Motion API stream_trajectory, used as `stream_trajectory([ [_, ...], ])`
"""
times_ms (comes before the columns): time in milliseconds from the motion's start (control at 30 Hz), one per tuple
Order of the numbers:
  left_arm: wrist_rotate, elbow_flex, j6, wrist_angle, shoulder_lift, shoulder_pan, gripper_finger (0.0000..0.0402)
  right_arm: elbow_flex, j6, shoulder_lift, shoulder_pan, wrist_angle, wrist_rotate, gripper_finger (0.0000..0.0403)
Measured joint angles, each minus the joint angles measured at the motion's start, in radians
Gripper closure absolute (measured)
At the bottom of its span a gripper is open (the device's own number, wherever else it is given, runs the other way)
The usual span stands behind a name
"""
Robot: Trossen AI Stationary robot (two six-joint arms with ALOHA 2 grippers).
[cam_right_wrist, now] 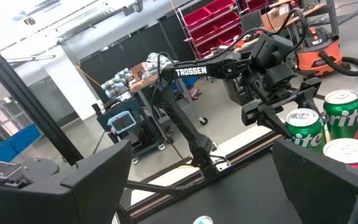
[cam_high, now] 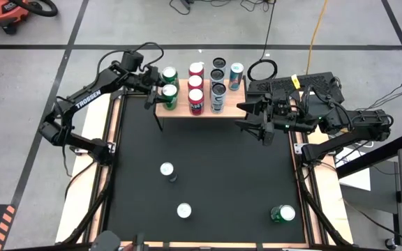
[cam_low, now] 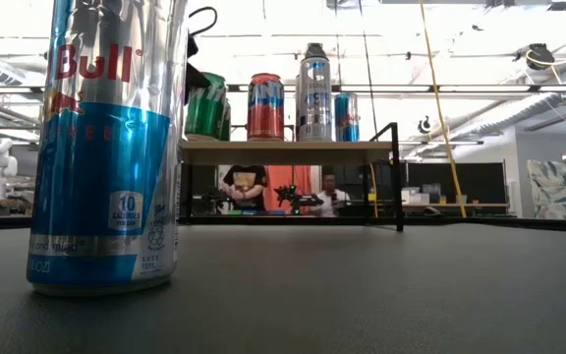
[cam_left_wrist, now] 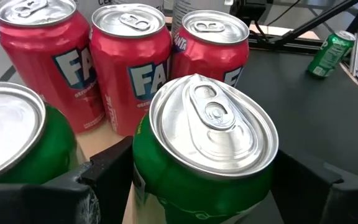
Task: Place canned beverage on shelf
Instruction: Put the left green soda can on the shelf aligned with the other green soda can
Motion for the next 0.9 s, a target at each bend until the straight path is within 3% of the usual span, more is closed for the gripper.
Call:
stream_trajectory([
  [200,-0.028,0.000,0.001,-0.022,0.000,0.000,0.0094,0.000,-0.002,0.000,0.000,0.000,0.000,0.0035],
  [500,-0.069,0.000,-0.021,-0.032,-0.001,0.000,0.0040,0.000,-0.008,0.000,0.000,0.000,0.000,0.0035],
  [900,-0.077,0.040,-0.052,-0.033,-0.051,-0.004,0.0035,0.000,-0.021,0.000,0.000,0.000,0.000,0.0035],
])
